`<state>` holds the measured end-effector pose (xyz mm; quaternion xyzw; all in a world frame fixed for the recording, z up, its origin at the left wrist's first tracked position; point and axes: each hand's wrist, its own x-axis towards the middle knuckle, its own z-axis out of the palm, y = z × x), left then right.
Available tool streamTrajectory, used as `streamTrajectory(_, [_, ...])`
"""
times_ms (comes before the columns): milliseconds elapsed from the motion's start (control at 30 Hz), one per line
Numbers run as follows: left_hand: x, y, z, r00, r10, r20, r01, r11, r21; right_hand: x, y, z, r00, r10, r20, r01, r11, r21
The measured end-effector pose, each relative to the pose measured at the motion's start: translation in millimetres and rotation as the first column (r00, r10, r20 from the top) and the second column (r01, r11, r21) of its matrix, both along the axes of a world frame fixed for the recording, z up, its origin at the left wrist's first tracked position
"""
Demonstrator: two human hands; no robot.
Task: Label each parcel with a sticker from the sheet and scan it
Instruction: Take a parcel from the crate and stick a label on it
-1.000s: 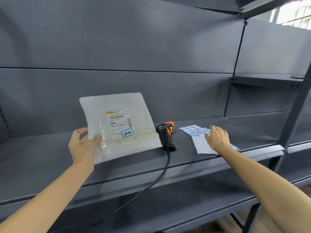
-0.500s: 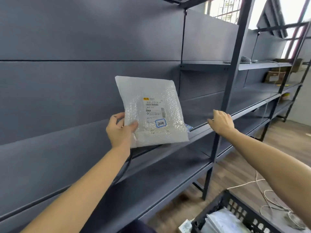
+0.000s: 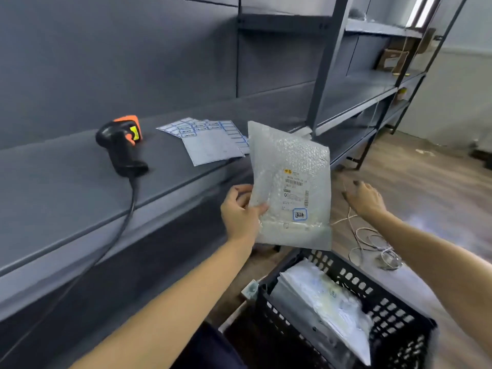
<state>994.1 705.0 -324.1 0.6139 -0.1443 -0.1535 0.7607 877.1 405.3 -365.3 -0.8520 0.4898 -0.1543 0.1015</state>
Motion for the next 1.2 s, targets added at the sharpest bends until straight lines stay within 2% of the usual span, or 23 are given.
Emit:
streamTrajectory(167, [-23.1, -22.9, -58.6, 0.995, -0.037, -0.098, 0.047, 0.994, 0.103, -27.7, -8.6, -65.5, 0.998, -0.039, -0.041, 0.045, 0.983, 0.178])
streamTrajectory(367, [-52.0, -39.4, -121.2, 0.974, 0.005, -0.225, 0.047, 0.974, 0.223, -45.1, 4.6, -135.5, 0.994, -0.003, -0.105, 0.037, 0.948, 0.317])
streamTrajectory(533, [-70.4, -45.9, -166.3, 0.953, 0.09, -0.288, 0.015, 0.939, 0.344, -56.8, 20.2, -186.1, 0.998, 0.005, -0.066, 0.025, 0.898, 0.44])
streamTrajectory(667, [-82.1, -46.7, -196.7, 0.921, 0.176, -0.347, -0.014, 0.906, 0.423, -64.7, 31.7, -217.1, 0.996, -0.084, -0.014, 0.077, 0.82, 0.568])
streamTrajectory(833, [-87.9, -48.0, -226.0, 0.888, 0.216, -0.405, 0.008, 0.875, 0.484, -70.2, 41.2, -239.2, 0.966, -0.242, 0.091, 0.079, 0.612, 0.787])
streamTrajectory(933, [-90.9, -47.7, -236.6, 0.887, 0.227, -0.402, 0.019, 0.852, 0.523, -70.8, 47.1, -236.9, 0.962, -0.249, 0.111, 0.039, 0.528, 0.848])
streamTrajectory(967, [-91.9, -47.4, -239.2, 0.888, 0.227, -0.4, 0.024, 0.846, 0.532, -71.0, 48.6, -234.3, 0.963, -0.231, 0.142, -0.026, 0.444, 0.896])
streamTrajectory(1033, [-93.3, -46.2, -244.0, 0.896, 0.207, -0.392, 0.04, 0.843, 0.536, -73.6, 49.1, -230.2, 0.962, -0.175, 0.211, -0.176, 0.195, 0.965])
streamTrajectory(1067, [-93.2, -45.1, -246.7, 0.905, 0.183, -0.384, 0.057, 0.842, 0.536, -75.4, 48.2, -229.6, 0.964, -0.122, 0.235, -0.223, 0.102, 0.969])
streamTrajectory(1133, [-91.1, -42.4, -252.5, 0.924, 0.113, -0.365, 0.115, 0.829, 0.547, -78.5, 42.8, -231.1, 0.963, -0.051, 0.265, -0.265, 0.002, 0.964])
streamTrajectory(1200, [-87.7, -39.3, -258.7, 0.939, 0.014, -0.345, 0.201, 0.789, 0.58, -81.9, 31.5, -231.1, 0.961, -0.011, 0.276, -0.276, -0.029, 0.961])
